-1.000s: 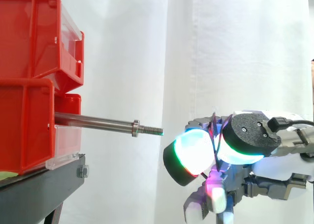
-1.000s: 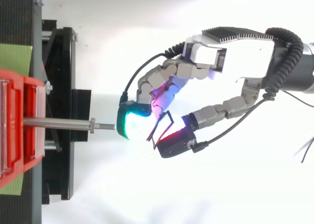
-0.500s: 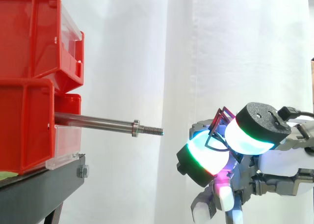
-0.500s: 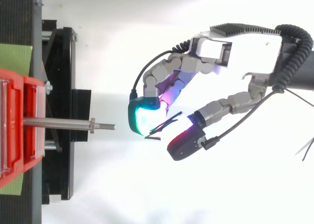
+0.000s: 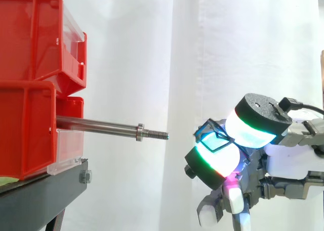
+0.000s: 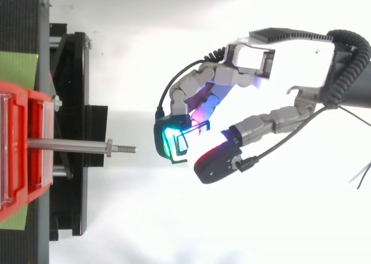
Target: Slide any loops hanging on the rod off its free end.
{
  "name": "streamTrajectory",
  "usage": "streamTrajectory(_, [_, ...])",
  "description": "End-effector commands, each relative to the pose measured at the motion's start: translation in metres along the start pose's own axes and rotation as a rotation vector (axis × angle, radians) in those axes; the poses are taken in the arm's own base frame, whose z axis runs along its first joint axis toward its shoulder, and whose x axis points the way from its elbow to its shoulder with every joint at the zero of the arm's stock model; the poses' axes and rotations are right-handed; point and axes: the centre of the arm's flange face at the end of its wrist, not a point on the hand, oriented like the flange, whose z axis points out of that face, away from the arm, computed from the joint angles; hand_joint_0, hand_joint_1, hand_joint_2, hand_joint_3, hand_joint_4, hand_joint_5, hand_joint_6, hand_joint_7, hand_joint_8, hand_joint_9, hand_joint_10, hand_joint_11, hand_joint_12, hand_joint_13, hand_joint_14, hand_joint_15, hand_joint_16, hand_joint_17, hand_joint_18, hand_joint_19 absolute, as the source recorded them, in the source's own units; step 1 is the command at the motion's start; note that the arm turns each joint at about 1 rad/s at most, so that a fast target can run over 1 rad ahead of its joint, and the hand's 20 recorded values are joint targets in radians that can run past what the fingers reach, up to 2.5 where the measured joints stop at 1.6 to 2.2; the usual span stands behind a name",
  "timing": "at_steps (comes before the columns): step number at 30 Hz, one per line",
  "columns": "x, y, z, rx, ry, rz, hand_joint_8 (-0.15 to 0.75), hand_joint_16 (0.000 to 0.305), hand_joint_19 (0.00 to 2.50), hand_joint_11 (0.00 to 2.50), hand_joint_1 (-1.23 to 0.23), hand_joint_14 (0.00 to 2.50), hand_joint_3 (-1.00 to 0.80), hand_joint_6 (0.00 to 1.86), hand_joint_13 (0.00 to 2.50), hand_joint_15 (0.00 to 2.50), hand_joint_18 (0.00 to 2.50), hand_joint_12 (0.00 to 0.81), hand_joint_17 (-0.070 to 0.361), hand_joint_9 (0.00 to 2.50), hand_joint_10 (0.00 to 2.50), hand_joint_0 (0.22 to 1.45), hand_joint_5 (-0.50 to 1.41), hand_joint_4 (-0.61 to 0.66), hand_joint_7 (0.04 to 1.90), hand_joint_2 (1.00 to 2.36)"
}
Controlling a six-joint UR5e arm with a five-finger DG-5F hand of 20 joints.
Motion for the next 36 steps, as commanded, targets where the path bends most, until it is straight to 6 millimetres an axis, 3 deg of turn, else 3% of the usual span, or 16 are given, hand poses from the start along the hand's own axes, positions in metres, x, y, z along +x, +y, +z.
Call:
streamTrajectory(1, [-0.001, 0.001, 0.001, 0.002, -0.014, 0.009, 0.267, 0.045, 0.55, 0.45, -0.8, 0.01, -0.24, 0.91, 0.81, 0.26, 0.89, 0.325, 0.1, 1.02, 0.02, 0.62, -0.15, 0.01, 0.96, 1.02])
streamTrajectory(9, [0.001, 0.0, 0.0, 0.022, -0.04, 0.041, 0.267, 0.044, 0.55, 0.48, -0.82, 0.01, -0.41, 0.91, 0.82, 0.25, 0.89, 0.32, 0.099, 1.05, 0.02, 0.66, -0.15, 0.04, 0.95, 1.01])
streamTrajectory(13, [0.004, 0.0, -0.001, 0.035, -0.032, 0.042, 0.267, 0.044, 0.58, 0.49, -0.7, 0.01, -0.47, 0.91, 0.83, 0.26, 0.9, 0.316, 0.1, 1.11, 0.02, 0.62, -0.13, 0.09, 1.01, 1.0])
streamTrajectory(17, [0.007, -0.001, -0.001, 0.042, -0.027, 0.043, 0.254, 0.044, 0.59, 0.45, -0.57, 0.01, -0.48, 0.89, 0.84, 0.27, 0.9, 0.314, 0.1, 1.13, 0.02, 0.6, -0.11, 0.05, 1.05, 1.0])
streamTrajectory(25, [0.011, 0.001, 0.0, 0.043, -0.035, 0.043, 0.234, 0.045, 0.61, 0.4, -0.5, 0.01, -0.38, 0.85, 0.84, 0.27, 0.89, 0.316, 0.1, 1.14, 0.01, 0.6, -0.09, 0.06, 1.02, 1.01])
streamTrajectory(33, [0.011, 0.006, 0.003, 0.049, -0.029, 0.043, 0.282, 0.049, 0.55, 0.42, -0.75, 0.01, -0.21, 0.86, 0.85, 0.26, 0.94, 0.341, 0.11, 1.08, 0.01, 0.59, -0.11, 0.09, 1.01, 1.01])
streamTrajectory(36, [0.011, 0.008, 0.003, 0.061, -0.025, 0.041, 0.274, 0.045, 0.56, 0.46, -0.82, 0.01, -0.21, 0.89, 0.81, 0.27, 0.9, 0.328, 0.101, 1.05, 0.02, 0.62, -0.14, 0.03, 1.03, 1.02])
